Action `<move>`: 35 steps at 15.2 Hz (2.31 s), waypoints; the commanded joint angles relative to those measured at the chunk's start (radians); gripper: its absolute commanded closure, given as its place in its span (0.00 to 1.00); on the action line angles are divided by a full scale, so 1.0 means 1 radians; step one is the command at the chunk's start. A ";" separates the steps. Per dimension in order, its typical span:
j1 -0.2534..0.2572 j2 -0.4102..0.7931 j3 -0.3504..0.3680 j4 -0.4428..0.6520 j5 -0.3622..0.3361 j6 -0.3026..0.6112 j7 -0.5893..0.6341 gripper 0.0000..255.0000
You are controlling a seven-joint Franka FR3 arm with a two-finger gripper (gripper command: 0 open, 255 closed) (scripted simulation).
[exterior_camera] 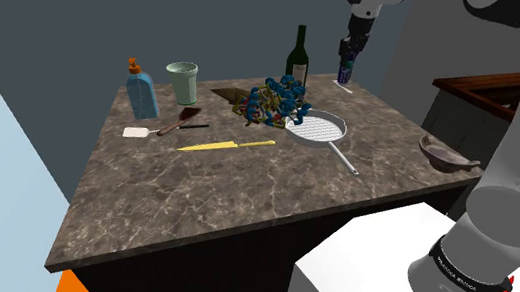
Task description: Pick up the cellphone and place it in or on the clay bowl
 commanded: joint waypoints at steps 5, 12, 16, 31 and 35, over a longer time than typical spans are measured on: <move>-0.003 -0.004 -0.002 0.077 -0.004 -0.082 0.004 1.00; -0.005 -0.236 -0.029 -0.194 -0.074 -0.031 -0.021 1.00; -0.021 -0.380 -0.043 -0.342 -0.125 -0.018 -0.037 1.00; -0.174 -0.873 -0.102 -0.709 -0.309 -0.117 -0.149 1.00; -0.230 -0.987 -0.128 -0.760 -0.355 -0.174 -0.202 1.00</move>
